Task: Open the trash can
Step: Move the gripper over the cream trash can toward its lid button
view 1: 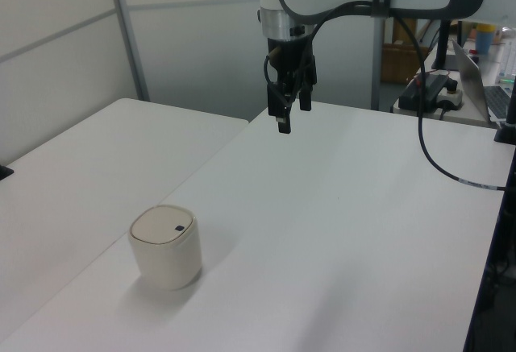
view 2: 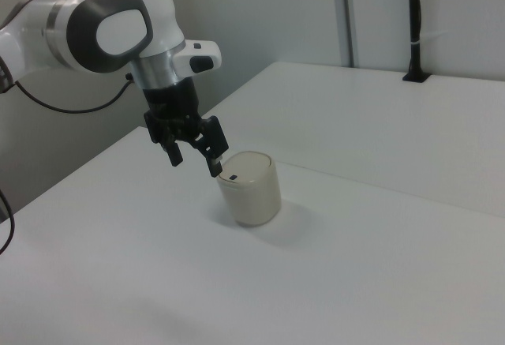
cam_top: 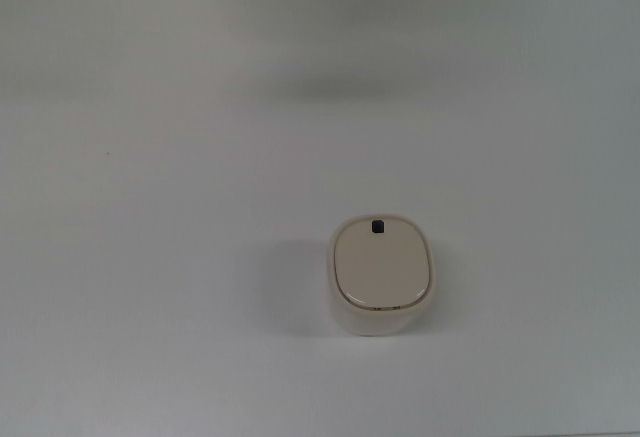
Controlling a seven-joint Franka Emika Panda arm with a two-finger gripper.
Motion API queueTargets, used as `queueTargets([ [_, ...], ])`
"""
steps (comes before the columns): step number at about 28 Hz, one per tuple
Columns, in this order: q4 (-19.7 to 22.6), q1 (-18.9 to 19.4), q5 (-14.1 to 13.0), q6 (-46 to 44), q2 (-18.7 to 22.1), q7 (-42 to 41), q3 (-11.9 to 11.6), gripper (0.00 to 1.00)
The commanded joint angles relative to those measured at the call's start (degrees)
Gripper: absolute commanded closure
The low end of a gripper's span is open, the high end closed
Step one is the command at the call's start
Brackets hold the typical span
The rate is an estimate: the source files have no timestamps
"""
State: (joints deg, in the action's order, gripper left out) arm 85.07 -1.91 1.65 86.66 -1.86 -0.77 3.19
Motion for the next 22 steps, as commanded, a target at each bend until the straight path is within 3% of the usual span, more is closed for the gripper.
queueTargets([
  [1, 0.36, -0.46, 0.11, -0.53, 0.37, -1.07, 0.77, 0.10],
  [3, 0.35, -0.46, -0.07, -0.44, 0.37, -1.16, 0.77, 0.32],
  [6, 0.44, -0.46, -0.07, -0.35, 0.37, -1.34, 0.77, 0.87],
  [7, 0.36, -0.46, -0.24, 0.34, 0.11, -1.34, 0.77, 1.00],
  [22, 0.44, -0.46, -0.25, 1.32, -0.16, -2.75, 0.77, 1.00],
])
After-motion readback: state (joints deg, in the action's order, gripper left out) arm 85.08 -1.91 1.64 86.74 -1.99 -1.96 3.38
